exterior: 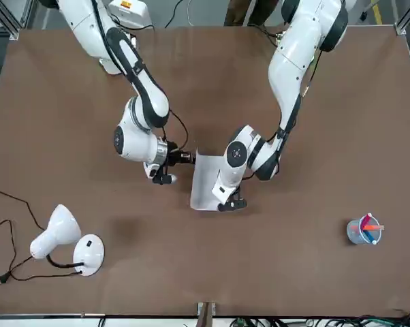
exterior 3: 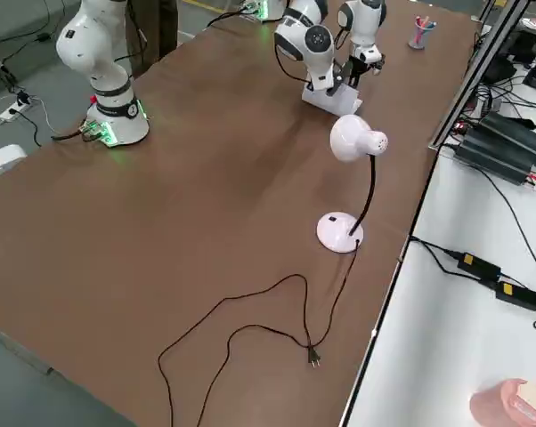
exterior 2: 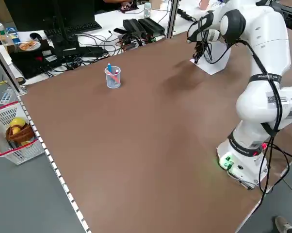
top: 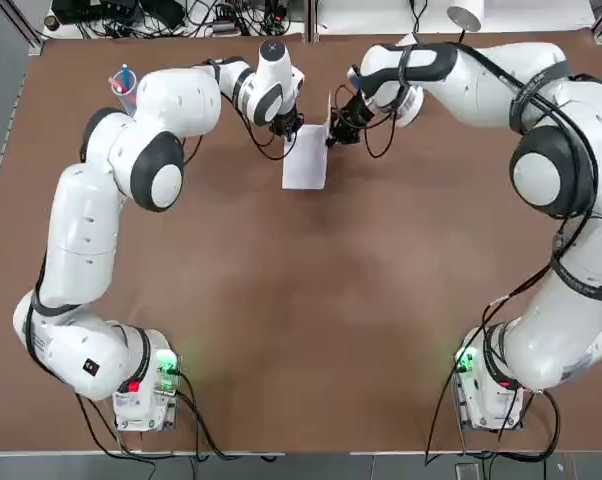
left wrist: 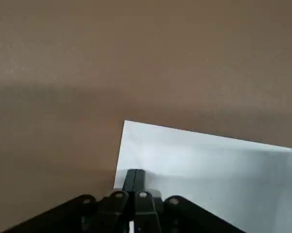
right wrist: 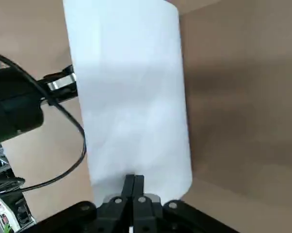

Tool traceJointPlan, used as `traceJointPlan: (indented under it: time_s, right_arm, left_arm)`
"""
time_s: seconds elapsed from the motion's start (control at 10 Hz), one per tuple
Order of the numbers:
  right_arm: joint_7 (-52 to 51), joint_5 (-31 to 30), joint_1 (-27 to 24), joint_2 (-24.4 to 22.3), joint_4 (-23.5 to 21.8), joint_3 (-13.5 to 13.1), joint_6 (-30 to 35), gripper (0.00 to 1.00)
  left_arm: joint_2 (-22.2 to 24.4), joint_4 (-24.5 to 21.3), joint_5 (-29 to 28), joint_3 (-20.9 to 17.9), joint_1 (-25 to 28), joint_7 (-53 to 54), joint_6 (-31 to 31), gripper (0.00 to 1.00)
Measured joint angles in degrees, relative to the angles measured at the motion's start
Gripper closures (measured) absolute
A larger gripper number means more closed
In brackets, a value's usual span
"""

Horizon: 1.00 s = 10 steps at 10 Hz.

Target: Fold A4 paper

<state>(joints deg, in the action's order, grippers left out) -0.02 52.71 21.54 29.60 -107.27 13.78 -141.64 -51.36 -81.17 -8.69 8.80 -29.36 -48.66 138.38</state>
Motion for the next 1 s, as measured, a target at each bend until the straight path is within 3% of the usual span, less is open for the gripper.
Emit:
traceJointPlan:
  time_s: [1.0]
  right_arm:
    - [-0.01,0.06,5.99,7.24,0.10,0.00,-10.92,0.99]
  left_arm:
    - [-0.16,-0.03,-1.18,0.03,-0.07,0.18,1.46,0.99]
